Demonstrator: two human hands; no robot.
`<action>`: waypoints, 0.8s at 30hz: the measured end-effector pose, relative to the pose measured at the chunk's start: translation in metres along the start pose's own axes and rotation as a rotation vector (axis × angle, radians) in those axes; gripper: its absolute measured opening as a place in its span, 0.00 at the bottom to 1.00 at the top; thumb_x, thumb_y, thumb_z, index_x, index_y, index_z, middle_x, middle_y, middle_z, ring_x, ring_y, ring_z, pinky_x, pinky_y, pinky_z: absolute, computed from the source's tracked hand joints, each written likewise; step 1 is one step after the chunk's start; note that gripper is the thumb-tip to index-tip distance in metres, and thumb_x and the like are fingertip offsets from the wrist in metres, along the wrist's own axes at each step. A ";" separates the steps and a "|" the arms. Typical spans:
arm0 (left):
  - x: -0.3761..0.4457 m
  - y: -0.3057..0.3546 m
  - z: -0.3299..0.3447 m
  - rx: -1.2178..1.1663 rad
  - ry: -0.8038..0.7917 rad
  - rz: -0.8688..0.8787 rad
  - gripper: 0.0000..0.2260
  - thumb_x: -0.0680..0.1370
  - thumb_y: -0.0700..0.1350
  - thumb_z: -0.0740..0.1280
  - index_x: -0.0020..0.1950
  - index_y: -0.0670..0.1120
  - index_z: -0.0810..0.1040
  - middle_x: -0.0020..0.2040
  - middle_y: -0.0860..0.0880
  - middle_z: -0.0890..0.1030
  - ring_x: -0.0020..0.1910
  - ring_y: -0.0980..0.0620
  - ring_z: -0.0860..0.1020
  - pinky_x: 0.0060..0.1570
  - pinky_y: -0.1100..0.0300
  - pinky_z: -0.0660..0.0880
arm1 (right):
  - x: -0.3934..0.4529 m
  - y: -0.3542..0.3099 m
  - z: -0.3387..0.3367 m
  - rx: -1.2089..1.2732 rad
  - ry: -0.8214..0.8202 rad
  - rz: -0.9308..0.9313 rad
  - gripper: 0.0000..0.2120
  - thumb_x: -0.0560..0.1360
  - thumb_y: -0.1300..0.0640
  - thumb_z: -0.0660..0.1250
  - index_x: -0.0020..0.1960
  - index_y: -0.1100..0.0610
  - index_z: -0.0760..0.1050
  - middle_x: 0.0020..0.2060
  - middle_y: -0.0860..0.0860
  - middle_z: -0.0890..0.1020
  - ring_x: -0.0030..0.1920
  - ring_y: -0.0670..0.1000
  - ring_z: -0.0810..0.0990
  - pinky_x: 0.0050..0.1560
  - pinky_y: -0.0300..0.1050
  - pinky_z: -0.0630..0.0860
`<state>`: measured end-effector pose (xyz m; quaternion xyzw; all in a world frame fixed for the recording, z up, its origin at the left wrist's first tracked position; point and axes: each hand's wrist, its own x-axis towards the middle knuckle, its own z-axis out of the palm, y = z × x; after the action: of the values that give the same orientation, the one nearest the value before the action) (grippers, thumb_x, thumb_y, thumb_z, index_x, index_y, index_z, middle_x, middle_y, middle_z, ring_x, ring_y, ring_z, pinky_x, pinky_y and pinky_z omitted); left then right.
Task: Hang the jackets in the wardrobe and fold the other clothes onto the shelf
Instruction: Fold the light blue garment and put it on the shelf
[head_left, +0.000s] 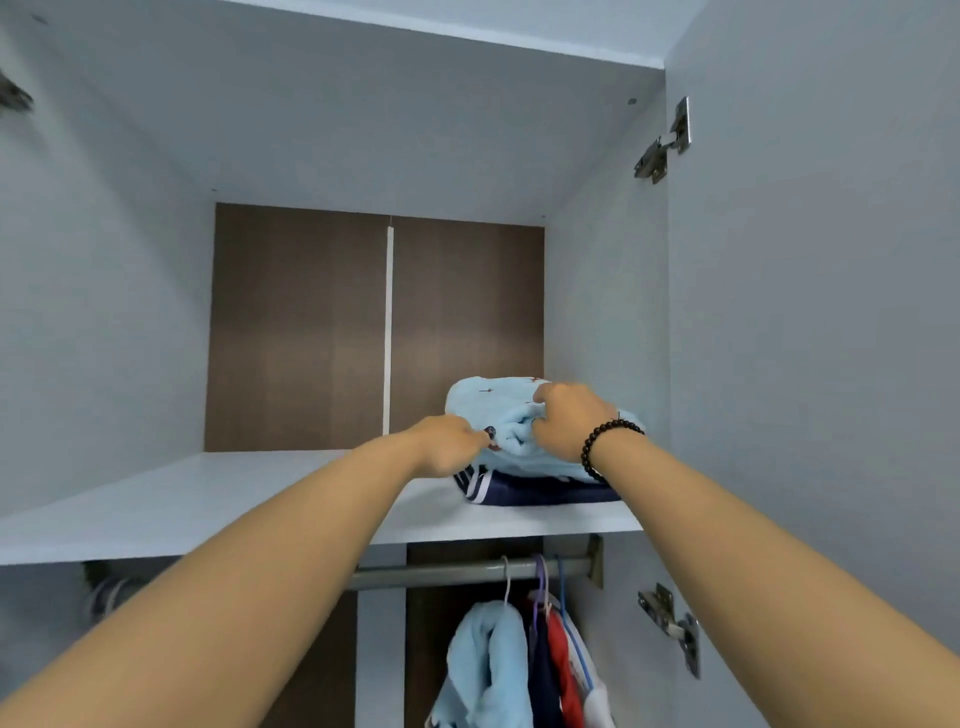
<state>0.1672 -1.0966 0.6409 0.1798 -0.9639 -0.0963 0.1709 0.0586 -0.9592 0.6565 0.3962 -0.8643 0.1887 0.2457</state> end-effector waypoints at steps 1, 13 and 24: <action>-0.015 -0.002 0.003 -0.004 -0.010 0.000 0.21 0.84 0.52 0.49 0.52 0.39 0.76 0.55 0.40 0.77 0.48 0.47 0.71 0.51 0.54 0.67 | -0.015 -0.008 0.002 0.003 0.022 -0.018 0.15 0.76 0.58 0.59 0.61 0.58 0.73 0.57 0.55 0.77 0.52 0.56 0.76 0.49 0.47 0.74; -0.170 -0.002 0.020 -0.043 -0.002 -0.050 0.22 0.82 0.57 0.54 0.72 0.47 0.68 0.70 0.44 0.72 0.65 0.46 0.72 0.61 0.55 0.68 | -0.174 -0.053 -0.004 0.230 -0.113 -0.074 0.24 0.75 0.55 0.63 0.70 0.57 0.67 0.66 0.55 0.72 0.64 0.54 0.72 0.63 0.51 0.72; -0.340 0.061 0.042 -0.168 0.019 -0.116 0.21 0.82 0.59 0.54 0.72 0.53 0.68 0.71 0.52 0.72 0.68 0.53 0.71 0.61 0.60 0.67 | -0.290 -0.041 -0.037 0.478 -0.233 -0.167 0.22 0.76 0.53 0.64 0.70 0.54 0.68 0.66 0.51 0.74 0.66 0.50 0.72 0.62 0.41 0.67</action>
<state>0.4309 -0.9062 0.5174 0.2213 -0.9388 -0.1848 0.1886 0.2640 -0.7935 0.5251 0.5318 -0.7822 0.3194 0.0587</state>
